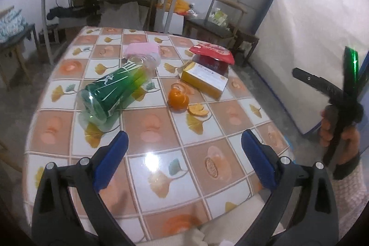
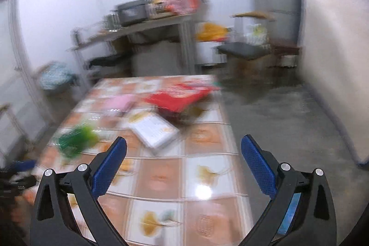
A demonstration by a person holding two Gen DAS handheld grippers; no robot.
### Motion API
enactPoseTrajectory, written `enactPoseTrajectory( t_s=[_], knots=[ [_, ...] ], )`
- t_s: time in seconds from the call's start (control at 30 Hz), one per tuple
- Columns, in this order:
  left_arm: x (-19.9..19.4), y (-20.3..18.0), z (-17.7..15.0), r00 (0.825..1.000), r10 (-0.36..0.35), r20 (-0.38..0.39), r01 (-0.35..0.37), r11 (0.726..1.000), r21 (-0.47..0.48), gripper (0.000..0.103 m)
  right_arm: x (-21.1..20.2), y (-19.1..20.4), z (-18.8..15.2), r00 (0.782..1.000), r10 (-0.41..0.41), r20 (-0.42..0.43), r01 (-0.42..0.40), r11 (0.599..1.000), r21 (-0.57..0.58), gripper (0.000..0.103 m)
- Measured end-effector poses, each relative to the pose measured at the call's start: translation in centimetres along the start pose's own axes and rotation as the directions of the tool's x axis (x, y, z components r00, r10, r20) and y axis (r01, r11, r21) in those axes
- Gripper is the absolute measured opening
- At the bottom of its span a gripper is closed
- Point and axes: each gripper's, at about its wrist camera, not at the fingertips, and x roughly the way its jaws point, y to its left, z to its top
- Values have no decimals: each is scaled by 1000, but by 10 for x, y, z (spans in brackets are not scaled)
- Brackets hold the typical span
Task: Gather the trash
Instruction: 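Move both tools back over the table, then grasp the green bottle with the left tool while the right tool grasps the white capsule box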
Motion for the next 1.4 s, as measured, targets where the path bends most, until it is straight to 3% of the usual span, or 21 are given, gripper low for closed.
enactPoseTrajectory(
  t_s=[0.1,0.2,0.27,0.33,0.43,0.57,0.67,0.8,0.93,1.17,1.4],
  knots=[
    [9,12,6,1000,-21,9,21,1000,-2,95,31,12,10,993,59,-101,-65,997,-52,96],
    [16,26,18,997,-61,53,61,998,18,95,73,26,22,964,140,-228,-166,981,-99,96],
    [22,34,31,996,-52,68,47,996,74,95,100,33,27,940,183,-289,-230,964,-136,96],
    [29,38,44,997,-32,72,23,991,133,95,124,41,28,925,172,-338,-246,950,-190,96],
    [50,51,68,999,-18,31,11,976,219,94,157,56,31,896,172,-410,-302,911,-279,96],
    [88,66,96,995,-6,-99,36,953,302,94,189,62,30,869,157,-469,-336,883,-327,96],
    [119,74,108,979,22,-204,54,931,360,94,205,62,30,856,140,-498,-345,872,-347,96],
    [160,76,108,933,59,-356,102,903,418,94,222,58,27,844,123,-523,-343,872,-348,96],
    [181,81,104,898,104,-428,89,908,409,92,233,54,22,835,116,-538,-343,875,-343,96],
    [186,84,96,872,151,-465,47,921,387,57,237,53,11,827,91,-555,-333,875,-352,71],
    [173,87,88,867,159,-472,6,944,329,53,226,46,8,828,89,-553,-313,893,-324,70]
  ],
)
